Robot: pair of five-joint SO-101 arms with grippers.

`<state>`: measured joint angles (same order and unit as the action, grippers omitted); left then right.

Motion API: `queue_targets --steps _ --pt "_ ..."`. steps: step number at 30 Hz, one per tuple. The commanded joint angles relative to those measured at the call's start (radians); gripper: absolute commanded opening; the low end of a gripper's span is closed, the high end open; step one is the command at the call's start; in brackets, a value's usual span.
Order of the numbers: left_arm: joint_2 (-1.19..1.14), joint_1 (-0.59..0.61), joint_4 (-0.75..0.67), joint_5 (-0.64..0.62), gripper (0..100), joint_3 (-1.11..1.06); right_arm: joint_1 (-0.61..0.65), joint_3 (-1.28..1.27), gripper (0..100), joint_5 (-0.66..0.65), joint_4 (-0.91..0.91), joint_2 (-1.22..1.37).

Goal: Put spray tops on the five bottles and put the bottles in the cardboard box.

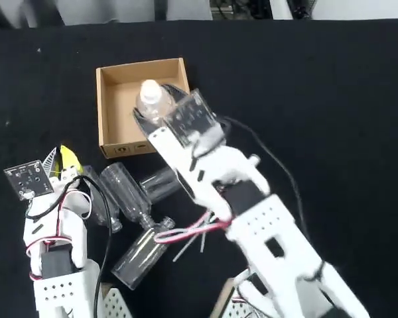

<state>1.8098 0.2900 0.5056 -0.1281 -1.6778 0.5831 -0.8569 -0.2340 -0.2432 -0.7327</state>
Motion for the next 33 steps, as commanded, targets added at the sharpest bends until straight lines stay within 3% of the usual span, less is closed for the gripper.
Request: queue_targets --steps 1,10,19,25,33 --pt "0.012 0.013 -0.002 0.009 4 -0.022 -0.002 0.153 1.8 0.058 0.071 0.14" --pt "0.012 0.013 -0.003 0.009 4 -0.022 -0.002 0.387 1.8 0.091 0.075 0.435" --pt "0.012 0.013 -0.005 0.009 4 -0.022 0.0 0.483 2.2 0.091 0.084 0.567" --pt "0.012 0.013 -0.005 0.009 4 -0.022 -0.005 0.481 2.2 0.169 0.203 0.634" --pt "0.012 0.013 -0.005 0.009 4 -0.022 -0.006 0.526 1.8 0.166 0.331 0.771"
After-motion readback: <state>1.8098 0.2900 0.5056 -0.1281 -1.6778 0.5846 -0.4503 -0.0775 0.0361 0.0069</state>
